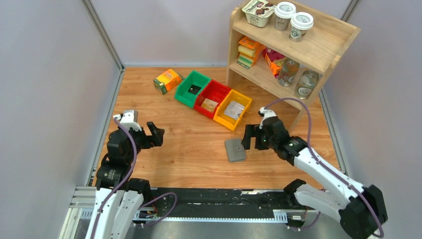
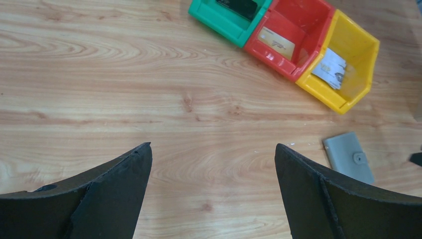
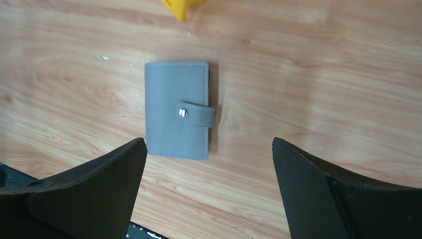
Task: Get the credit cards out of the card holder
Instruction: Open the card holder at the center of the board.
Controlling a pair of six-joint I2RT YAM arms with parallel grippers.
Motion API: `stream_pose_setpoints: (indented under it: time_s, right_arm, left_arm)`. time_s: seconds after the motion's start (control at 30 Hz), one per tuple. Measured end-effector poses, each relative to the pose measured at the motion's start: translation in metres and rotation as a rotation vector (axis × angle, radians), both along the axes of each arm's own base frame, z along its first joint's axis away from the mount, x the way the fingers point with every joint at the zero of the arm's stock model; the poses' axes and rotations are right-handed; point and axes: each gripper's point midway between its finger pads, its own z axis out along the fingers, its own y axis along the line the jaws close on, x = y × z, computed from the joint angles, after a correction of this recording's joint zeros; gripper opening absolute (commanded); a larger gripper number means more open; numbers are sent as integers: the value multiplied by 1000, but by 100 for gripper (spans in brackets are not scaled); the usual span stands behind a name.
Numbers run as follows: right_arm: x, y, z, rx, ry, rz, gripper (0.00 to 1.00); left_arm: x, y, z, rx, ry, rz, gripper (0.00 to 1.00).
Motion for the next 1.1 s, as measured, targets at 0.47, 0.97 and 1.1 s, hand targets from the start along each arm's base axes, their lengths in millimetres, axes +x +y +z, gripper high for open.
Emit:
stream_pose_setpoints:
  time_s: [0.47,0.97,1.1]
  right_arm:
    - [1,40,-53,-240,160,38,100]
    - [-16,89,-82,-314,223,167,64]
    - [-17,97,-81,-338,213,185,57]
  left_arm:
    - [18,-37,-63,-158,377,-58,96]
    - [8,-82,-102,-134,542,-100,92]
    - [9,-102,-101,-161,524,-123,79]
